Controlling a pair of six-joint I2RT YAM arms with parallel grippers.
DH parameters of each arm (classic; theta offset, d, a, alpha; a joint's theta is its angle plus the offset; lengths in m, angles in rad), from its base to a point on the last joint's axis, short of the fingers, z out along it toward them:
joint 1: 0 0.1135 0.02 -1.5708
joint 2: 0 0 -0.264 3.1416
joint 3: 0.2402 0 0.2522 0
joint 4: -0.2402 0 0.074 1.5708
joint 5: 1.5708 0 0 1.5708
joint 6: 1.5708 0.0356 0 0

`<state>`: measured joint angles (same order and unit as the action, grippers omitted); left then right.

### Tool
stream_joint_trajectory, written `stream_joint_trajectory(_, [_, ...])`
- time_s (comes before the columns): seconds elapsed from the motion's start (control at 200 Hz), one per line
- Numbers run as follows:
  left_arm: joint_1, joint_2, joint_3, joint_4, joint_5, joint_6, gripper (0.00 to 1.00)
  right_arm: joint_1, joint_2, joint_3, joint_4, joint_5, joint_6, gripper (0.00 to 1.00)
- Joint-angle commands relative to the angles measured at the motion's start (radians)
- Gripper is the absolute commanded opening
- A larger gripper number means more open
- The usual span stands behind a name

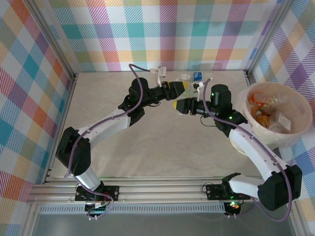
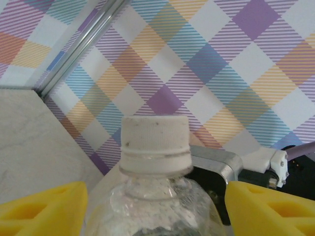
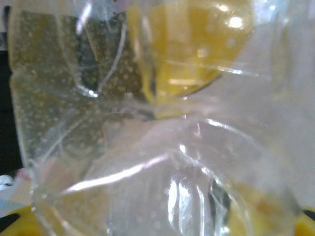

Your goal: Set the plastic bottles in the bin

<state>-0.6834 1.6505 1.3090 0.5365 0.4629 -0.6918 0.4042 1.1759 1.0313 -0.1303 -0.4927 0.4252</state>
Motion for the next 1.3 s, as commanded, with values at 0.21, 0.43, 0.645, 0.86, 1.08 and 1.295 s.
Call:
stream_joint_trajectory(0.21, [-0.007, -0.023, 0.034, -0.031, 0.050, 0.029, 1.00, -0.082, -0.081, 0.130, -0.213, 0.327, -0.205, 0.47])
stream_joint_trajectory(0.43, [-0.038, -0.028, 0.061, -0.202, -0.072, 0.109, 1.00, -0.154, -0.128, 0.229, -0.294, 0.580, -0.409, 0.45])
stream_joint_trajectory(0.645, [-0.088, 0.011, 0.138, -0.343, -0.213, 0.169, 1.00, -0.280, -0.167, 0.276, -0.300, 0.786, -0.515, 0.46])
stream_joint_trajectory(0.86, [-0.109, 0.083, 0.243, -0.439, -0.257, 0.164, 1.00, -0.434, -0.214, 0.251, -0.324, 0.959, -0.577, 0.47])
stream_joint_trajectory(1.08, [-0.114, 0.125, 0.313, -0.511, -0.279, 0.150, 1.00, -0.571, -0.241, 0.209, -0.284, 1.110, -0.663, 0.49])
stream_joint_trajectory(1.295, [-0.116, 0.138, 0.321, -0.522, -0.332, 0.113, 1.00, -0.749, -0.258, 0.135, -0.209, 1.112, -0.681, 0.50])
